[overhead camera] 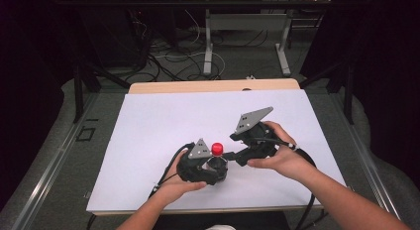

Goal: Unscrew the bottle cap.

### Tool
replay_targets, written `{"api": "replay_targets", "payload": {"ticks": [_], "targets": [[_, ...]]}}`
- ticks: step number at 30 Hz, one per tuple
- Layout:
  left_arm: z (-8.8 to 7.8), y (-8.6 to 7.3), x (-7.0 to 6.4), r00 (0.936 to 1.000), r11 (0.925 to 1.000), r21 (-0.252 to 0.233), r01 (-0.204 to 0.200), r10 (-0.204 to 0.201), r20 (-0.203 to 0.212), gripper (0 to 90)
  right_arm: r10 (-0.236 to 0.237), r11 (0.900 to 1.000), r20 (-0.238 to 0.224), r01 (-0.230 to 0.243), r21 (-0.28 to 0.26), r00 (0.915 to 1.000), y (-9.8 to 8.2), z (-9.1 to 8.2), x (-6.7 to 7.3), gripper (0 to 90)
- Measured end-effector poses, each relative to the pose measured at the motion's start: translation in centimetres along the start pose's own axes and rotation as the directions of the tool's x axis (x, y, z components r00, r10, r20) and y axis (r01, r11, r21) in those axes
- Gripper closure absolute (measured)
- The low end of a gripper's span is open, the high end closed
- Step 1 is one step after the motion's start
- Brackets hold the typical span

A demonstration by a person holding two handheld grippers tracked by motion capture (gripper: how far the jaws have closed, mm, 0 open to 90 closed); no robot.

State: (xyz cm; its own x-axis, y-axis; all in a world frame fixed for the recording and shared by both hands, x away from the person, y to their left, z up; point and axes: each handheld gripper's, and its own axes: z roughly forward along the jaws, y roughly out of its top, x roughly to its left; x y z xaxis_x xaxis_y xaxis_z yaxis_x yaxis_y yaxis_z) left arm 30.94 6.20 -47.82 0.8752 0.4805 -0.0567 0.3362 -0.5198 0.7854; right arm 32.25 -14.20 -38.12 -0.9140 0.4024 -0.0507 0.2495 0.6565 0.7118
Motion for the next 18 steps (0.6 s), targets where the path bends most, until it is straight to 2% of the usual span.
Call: {"api": "replay_targets", "payload": {"ticks": [3, 5, 10, 12, 15, 18], "targets": [[0.2, 0.0, -0.3, 1.0, 0.9999, 0.013, 0.003, -0.003, 0.005, 29.8, 0.017, 1.0, -0.009, -0.018, -0.004, 0.9998, 0.2, 0.0, 0.2, 38.1], [0.4, -0.1, -0.5, 0.9999, 1.0, 0.007, -0.006, 0.007, -0.012, 29.8, 0.016, 1.0, -0.019, -0.016, -0.013, 0.9997, 0.3, 0.1, 0.3, 39.1], [0.5, 0.0, -0.6, 0.9999, 0.9996, 0.026, -0.012, 0.012, -0.002, 29.8, 0.015, 1.0, -0.023, -0.016, -0.017, 0.9996, 0.4, 0.7, 0.6, 43.6], [0.7, 0.0, -0.7, 0.9998, 0.9999, 0.004, -0.011, 0.012, -0.016, 29.8, 0.012, 1.0, -0.026, -0.012, -0.009, 0.9996, 0.5, 0.9, 0.8, 45.7], [0.7, 0.1, -0.9, 0.9999, 0.9999, 0.004, -0.011, 0.011, -0.002, 29.8, 0.02, 1.0, -0.027, -0.021, -0.018, 0.9994, 0.6, 1.1, 1.2, 50.9], [0.8, 0.1, -1.2, 1.0, 0.9999, -0.008, -0.007, 0.007, -0.004, 29.8, 0.023, 0.999, -0.033, -0.024, -0.022, 0.9992, 0.7, 1.4, 1.5, 54.0]]}}
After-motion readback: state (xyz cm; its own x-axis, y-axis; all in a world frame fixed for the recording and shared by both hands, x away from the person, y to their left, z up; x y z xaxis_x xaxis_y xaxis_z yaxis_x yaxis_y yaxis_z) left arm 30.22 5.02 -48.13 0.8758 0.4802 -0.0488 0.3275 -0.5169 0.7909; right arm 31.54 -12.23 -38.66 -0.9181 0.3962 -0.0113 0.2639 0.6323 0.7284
